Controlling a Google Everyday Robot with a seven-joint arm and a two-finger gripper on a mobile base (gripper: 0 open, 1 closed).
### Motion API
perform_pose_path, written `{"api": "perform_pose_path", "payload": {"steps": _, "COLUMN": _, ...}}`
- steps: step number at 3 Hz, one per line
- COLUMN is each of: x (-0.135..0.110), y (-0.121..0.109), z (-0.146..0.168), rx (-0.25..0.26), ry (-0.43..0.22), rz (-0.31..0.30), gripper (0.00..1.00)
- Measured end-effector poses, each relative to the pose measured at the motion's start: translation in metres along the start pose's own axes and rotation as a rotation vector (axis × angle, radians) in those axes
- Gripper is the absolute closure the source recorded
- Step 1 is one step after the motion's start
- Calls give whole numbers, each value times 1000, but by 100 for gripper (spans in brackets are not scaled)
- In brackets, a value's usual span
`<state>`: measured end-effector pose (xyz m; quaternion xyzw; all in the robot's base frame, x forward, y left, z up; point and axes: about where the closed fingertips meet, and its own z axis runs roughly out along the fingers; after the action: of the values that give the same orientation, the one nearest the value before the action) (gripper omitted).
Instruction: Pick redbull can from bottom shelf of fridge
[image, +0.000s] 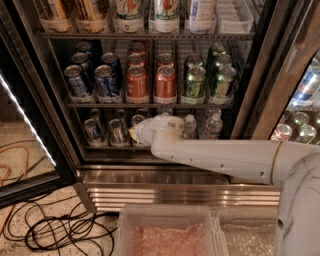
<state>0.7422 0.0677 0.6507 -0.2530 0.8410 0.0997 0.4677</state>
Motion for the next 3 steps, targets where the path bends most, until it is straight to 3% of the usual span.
{"api": "perform_pose_path", "payload": {"steps": 1, "x": 5, "y": 31, "z": -25, "rx": -89, "ry": 29, "rz": -120, "gripper": 100}}
{"api": "perform_pose_path", "payload": {"steps": 2, "x": 22, "y": 58, "z": -45, "rx": -160, "ry": 71, "rz": -164, "gripper": 100}}
{"api": "perform_pose_path", "payload": {"steps": 3, "x": 57, "y": 79, "z": -66, "rx": -207, "ry": 152, "rz": -242, "gripper": 100}}
